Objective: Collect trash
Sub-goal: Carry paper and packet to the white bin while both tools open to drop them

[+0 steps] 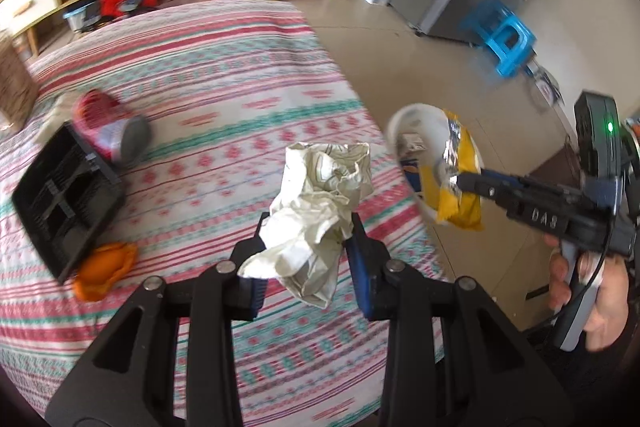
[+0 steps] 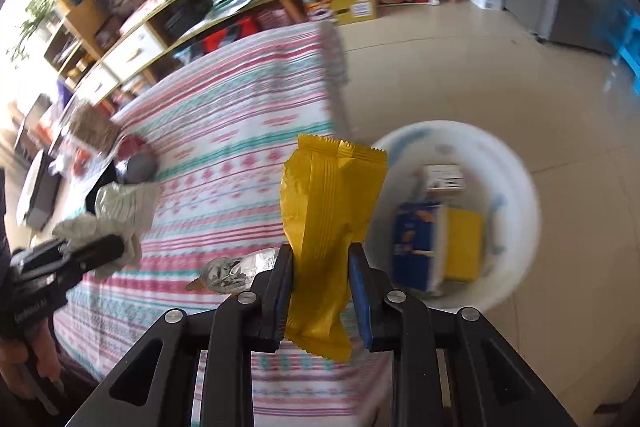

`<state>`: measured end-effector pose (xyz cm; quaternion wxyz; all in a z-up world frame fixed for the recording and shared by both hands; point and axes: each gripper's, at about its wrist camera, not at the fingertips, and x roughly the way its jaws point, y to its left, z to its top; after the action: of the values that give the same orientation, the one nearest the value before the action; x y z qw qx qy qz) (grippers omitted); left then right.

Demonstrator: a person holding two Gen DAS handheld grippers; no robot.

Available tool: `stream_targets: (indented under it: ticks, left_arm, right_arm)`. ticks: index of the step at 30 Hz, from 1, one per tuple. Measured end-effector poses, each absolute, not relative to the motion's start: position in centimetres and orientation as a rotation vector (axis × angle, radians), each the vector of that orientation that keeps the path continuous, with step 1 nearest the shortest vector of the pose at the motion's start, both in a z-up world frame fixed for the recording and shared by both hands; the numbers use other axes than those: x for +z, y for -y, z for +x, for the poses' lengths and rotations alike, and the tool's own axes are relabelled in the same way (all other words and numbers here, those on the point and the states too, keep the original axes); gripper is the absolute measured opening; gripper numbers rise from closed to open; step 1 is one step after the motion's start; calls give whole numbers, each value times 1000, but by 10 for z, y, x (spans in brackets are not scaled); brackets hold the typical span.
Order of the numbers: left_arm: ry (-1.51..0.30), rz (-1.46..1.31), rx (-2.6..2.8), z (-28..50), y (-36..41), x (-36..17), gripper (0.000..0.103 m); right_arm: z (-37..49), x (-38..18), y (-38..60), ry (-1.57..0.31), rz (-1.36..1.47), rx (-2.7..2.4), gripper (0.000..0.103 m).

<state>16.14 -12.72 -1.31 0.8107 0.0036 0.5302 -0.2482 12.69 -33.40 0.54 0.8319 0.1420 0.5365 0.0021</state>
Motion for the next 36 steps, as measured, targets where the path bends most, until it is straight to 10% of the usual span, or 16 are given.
stream_targets:
  ticks: [23,36]
  left_arm:
    - [-1171,46,-769,180,285,-64,40]
    - [-1131,13,-729,179,239,-36,80]
  right_arm:
    - [75,-6,458,-1149,426,-189,29]
    - [87,-10,450,-1158,416,-192,29]
